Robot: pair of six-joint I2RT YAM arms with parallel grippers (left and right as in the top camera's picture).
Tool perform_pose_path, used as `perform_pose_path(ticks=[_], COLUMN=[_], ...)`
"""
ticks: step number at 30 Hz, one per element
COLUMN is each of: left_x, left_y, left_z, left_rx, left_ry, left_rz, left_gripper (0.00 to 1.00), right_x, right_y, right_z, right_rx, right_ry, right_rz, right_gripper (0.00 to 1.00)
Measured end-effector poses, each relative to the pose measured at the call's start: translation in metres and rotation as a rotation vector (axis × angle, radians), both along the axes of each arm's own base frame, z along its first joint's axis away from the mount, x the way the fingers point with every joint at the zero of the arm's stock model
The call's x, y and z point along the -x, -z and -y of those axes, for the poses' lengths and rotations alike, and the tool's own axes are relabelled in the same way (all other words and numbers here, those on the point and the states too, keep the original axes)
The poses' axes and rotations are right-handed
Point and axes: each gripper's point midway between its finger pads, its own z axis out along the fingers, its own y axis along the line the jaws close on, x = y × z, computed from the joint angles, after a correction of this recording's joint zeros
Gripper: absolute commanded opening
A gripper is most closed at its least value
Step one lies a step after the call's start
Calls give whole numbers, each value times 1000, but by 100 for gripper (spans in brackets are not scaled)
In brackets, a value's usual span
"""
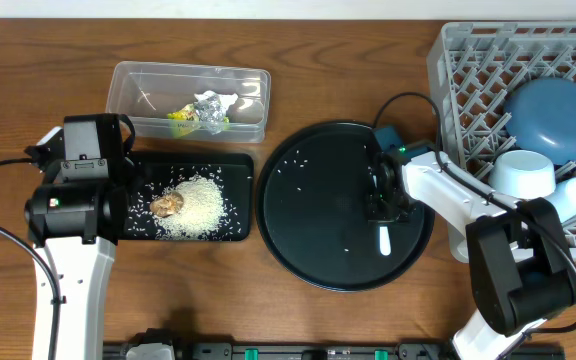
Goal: Sort waste into correct bins and load items into the dishwasher rack
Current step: 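Carry the spoon right and drop it into the rack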
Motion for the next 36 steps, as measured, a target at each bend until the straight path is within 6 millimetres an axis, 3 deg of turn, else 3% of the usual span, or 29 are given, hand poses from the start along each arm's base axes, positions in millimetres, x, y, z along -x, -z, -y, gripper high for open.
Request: perform_pose_path(ticks=[8, 13, 16, 24, 29, 36], left_x=[0, 0, 0, 0, 0, 0], left_y=[0, 0, 0, 0, 0, 0], left_z=[0, 0, 0, 0, 0, 0], left_rx=[0, 0, 0, 0, 0, 0], left_ry=[0, 0, 0, 0, 0, 0], left_rz=[0, -1, 0, 0, 0, 0], left_gripper=[98, 98, 98, 98, 98, 98], right_x=[4, 16, 6, -48, -85, -121], right_y=[-2, -13, -33, -103, -150, -187], right_z=[1, 5, 2, -2, 30, 99], right_rx=[6, 37, 34, -37, -90, -79], right_ry=[9, 10, 7, 2, 43, 163], right_rz=[-22, -108, -104, 24, 128, 273], right_gripper=[1, 1, 1, 1, 1, 1])
